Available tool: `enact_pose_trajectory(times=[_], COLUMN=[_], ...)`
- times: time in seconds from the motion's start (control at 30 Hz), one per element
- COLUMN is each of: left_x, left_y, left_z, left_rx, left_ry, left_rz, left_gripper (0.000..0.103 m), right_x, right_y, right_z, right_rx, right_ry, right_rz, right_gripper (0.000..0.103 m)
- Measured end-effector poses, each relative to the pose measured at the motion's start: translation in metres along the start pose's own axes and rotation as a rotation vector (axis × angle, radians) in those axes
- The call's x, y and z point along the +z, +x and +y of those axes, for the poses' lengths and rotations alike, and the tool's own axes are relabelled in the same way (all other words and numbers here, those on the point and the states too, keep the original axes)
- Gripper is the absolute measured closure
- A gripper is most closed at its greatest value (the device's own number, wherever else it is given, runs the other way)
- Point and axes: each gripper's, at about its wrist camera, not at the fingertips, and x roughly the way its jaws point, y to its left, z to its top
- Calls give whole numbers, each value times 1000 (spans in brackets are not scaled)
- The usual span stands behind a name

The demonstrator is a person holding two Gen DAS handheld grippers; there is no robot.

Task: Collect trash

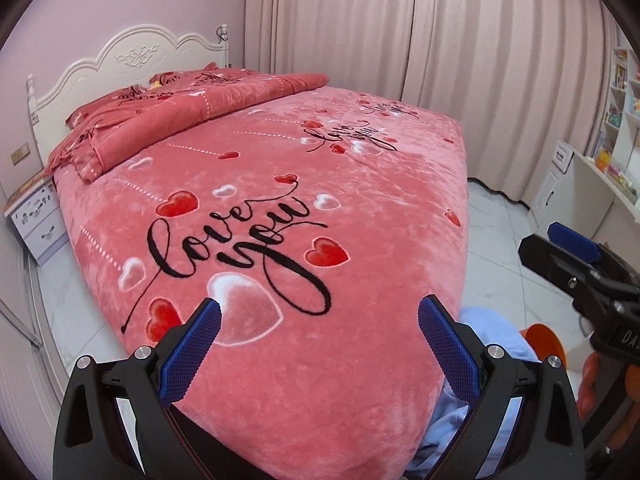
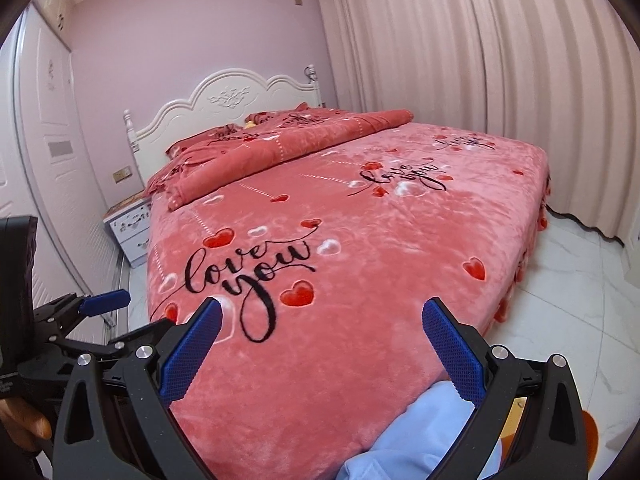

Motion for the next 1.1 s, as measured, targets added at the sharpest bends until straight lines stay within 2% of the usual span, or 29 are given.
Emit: enact_pose_trajectory(times=[1.1], left_x=[0], left_y=[-3], left_z=[-1], left_rx=[13], left_ry=[11], left_rz=[11], left_gripper=[6], right_x=[-8], right_y=[5], right_z=[-1], right_rx=[38], right_ry=[21], right_rz=[35], right_gripper=[5])
